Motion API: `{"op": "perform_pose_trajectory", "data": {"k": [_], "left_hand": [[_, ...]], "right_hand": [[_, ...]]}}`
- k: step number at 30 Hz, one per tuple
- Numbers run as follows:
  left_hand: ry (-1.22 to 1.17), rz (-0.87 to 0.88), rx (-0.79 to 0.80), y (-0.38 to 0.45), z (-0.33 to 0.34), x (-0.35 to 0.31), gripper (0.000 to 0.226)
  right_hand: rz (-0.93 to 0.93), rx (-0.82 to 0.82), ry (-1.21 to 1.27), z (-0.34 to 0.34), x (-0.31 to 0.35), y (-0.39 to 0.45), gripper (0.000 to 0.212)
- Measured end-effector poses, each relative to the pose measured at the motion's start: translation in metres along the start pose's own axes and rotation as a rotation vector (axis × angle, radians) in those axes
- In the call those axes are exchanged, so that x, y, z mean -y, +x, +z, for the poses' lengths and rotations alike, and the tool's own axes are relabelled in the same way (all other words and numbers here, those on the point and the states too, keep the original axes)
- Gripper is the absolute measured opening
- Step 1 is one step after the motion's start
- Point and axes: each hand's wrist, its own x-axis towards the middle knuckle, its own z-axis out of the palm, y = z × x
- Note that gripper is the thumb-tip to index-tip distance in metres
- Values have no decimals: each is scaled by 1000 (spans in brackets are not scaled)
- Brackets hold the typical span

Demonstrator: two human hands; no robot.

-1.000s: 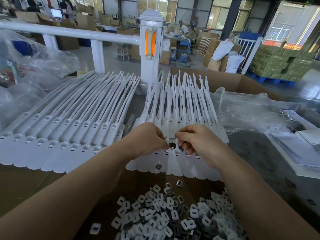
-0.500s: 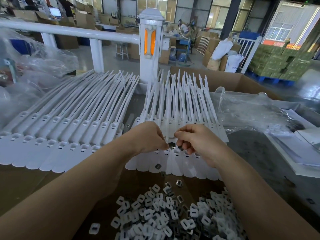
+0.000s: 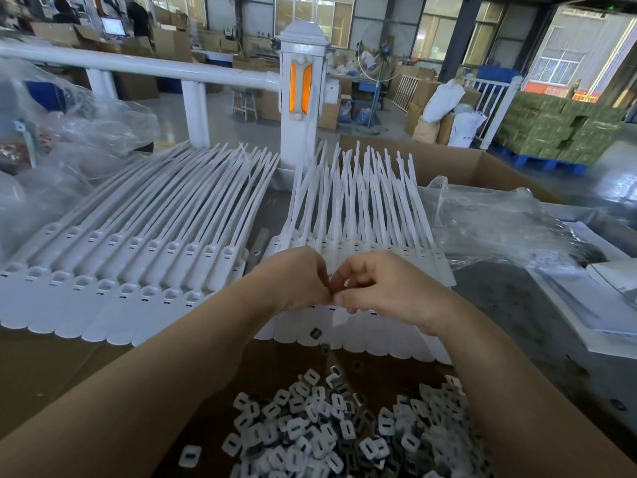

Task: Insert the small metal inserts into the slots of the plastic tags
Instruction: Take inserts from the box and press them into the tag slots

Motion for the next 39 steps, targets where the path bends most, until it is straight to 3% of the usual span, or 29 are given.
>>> {"op": "perform_pose_trajectory", "data": {"k": [4, 7, 11, 18, 39], "left_hand": [[-72, 10, 22, 3, -2, 7, 16], [-73, 13, -2, 5, -2, 12, 14], [-29, 34, -77, 5, -1, 21, 12], [-65, 62, -66, 4, -3, 27, 10], [-69, 73, -78, 5, -2, 29, 11]], "right_hand": [[-71, 239, -33, -5, 6, -6, 12], [-87, 323, -185, -1, 9, -6, 10], [-94, 274, -272, 7, 9, -1, 13], [-116, 237, -296, 16, 7, 3, 23], [-107, 258, -522, 24, 23, 0, 13]]}}
